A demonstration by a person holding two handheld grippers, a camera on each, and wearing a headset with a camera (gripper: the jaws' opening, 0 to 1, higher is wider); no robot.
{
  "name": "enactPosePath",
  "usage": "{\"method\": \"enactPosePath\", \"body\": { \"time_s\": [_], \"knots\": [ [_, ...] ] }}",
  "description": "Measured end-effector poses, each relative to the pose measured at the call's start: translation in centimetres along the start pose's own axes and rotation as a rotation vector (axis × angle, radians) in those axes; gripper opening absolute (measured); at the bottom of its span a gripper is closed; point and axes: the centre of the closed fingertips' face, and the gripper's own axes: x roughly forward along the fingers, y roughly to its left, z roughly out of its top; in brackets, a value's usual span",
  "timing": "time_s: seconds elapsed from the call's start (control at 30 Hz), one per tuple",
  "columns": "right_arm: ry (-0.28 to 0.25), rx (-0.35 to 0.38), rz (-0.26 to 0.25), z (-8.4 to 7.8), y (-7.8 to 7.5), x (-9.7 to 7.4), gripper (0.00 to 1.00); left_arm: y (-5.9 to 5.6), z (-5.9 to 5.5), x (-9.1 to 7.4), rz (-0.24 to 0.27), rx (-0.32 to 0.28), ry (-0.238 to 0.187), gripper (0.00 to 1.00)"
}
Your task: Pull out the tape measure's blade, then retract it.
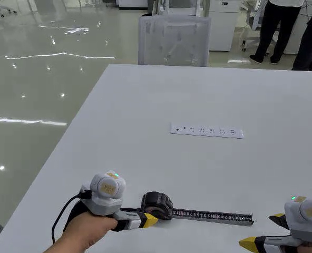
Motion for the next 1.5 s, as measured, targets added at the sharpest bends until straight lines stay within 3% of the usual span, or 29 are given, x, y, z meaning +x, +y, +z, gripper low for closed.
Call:
{"method": "enactPosePath", "body": {
  "time_s": [0.37, 0.97, 1.5],
  "knots": [
    [-0.016, 0.037, -0.004, 0.4, 1.6, -1.5, 0.86, -0.8, -0.4, -2.2, 0.019, -0.031, -0.027, 0.88],
    [-0.046, 0.064, -0.048, 0.1, 3.8, -5.0, 0.99, -2.0, -0.7, -4.5, 0.044, -0.079, -0.050, 0.98],
    [-0.072, 0.081, -0.066, 0.5, 5.5, -8.8, 1.00, -2.6, -1.3, -8.2, 0.091, -0.081, -0.054, 0.99]
  ]
}}
